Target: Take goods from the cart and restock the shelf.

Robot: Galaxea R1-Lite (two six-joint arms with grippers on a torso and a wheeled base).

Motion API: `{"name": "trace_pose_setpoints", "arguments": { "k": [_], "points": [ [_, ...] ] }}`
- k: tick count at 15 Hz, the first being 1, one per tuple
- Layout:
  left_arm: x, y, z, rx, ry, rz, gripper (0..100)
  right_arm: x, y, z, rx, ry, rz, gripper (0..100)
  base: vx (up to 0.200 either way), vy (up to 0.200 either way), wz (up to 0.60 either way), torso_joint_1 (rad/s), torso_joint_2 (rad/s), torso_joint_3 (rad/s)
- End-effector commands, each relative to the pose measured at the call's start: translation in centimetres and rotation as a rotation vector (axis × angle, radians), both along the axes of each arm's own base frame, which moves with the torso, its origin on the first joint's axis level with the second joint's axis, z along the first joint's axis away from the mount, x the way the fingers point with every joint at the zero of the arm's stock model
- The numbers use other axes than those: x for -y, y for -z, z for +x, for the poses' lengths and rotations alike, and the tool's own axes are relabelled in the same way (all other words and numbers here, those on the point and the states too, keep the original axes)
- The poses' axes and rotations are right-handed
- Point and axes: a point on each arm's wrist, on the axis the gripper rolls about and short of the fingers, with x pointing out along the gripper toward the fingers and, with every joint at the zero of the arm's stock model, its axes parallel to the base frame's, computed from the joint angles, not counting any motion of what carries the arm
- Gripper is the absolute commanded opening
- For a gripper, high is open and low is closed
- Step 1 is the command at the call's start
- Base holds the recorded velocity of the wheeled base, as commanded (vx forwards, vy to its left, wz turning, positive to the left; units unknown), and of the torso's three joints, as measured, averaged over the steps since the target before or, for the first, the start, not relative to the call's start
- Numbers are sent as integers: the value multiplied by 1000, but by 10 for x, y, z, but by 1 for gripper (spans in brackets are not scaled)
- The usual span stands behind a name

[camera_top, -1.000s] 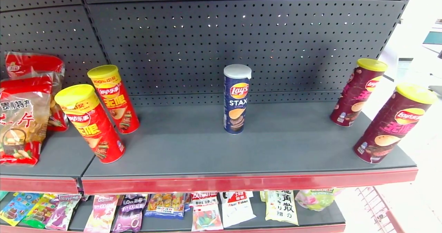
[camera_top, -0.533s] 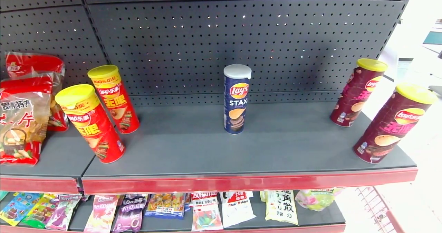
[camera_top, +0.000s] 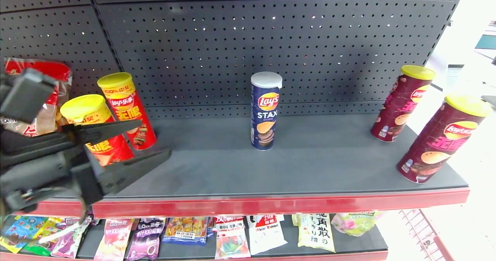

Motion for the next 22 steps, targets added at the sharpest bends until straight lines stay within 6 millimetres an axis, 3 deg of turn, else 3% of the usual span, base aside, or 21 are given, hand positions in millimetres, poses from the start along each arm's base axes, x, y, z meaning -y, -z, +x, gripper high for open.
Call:
{"name": "trace_pose_setpoints", "arguments": {
  "k": [1, 5, 6, 7, 10, 17, 22],
  "points": [
    [57, 22, 89, -50, 146, 9, 100, 0, 0, 0, -1, 0, 0, 0, 0, 0, 0, 0, 0, 0],
    [99, 40, 128, -68, 226, 19, 100, 0, 0, 0, -1, 4, -1, 0, 0, 0, 0, 0, 0, 0],
    [99, 40, 128, -68, 226, 19, 100, 0, 0, 0, -1, 4, -1, 0, 0, 0, 0, 0, 0, 0],
    [112, 46, 146, -61, 235, 23, 100, 0, 0, 0, -1, 4, -1, 0, 0, 0, 0, 0, 0, 0],
    [127, 50, 174, -16, 231, 29, 100, 0, 0, 0, -1, 4, -1, 0, 0, 0, 0, 0, 0, 0],
    [145, 54, 208, 28, 206, 16, 100, 0, 0, 0, -1, 6, 0, 0, 0, 0, 0, 0, 0, 0],
    [149, 52, 215, 24, 203, 17, 100, 0, 0, 0, -1, 6, 0, 0, 0, 0, 0, 0, 0, 0]
  ]
}}
